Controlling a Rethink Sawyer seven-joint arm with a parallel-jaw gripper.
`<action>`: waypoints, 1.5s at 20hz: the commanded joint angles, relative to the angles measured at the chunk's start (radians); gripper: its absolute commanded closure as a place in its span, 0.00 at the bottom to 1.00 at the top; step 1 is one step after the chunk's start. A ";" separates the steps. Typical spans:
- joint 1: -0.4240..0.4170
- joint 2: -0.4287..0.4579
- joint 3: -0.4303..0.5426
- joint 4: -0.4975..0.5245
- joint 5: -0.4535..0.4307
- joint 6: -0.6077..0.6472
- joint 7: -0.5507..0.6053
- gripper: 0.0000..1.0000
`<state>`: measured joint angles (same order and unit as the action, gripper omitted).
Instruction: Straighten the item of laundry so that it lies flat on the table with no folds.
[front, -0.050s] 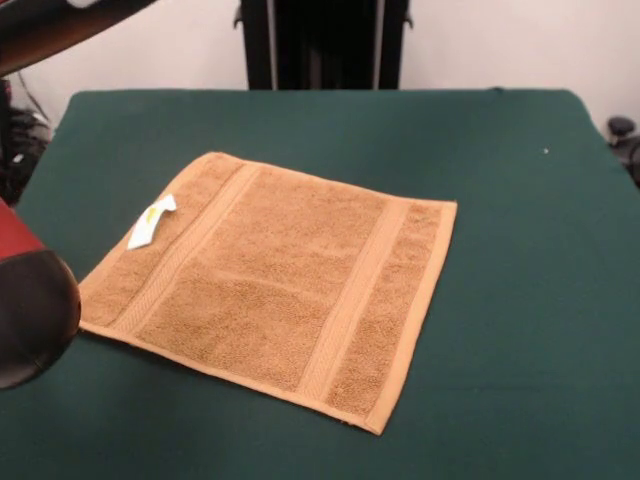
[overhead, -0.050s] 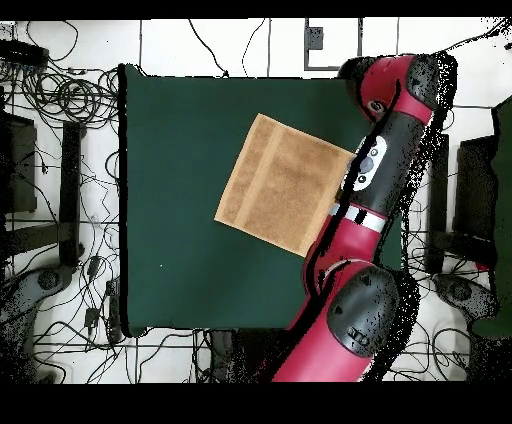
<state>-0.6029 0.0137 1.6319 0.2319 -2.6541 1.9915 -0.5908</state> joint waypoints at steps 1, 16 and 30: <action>-0.020 0.054 0.211 0.010 0.174 0.035 -0.023 1.00; -0.026 0.056 0.248 -0.058 0.840 -0.101 0.731 1.00; 0.055 -0.022 -0.103 0.092 1.279 -0.314 1.242 1.00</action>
<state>-0.5944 -0.0009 1.6849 0.2573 -1.4417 1.7466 0.2399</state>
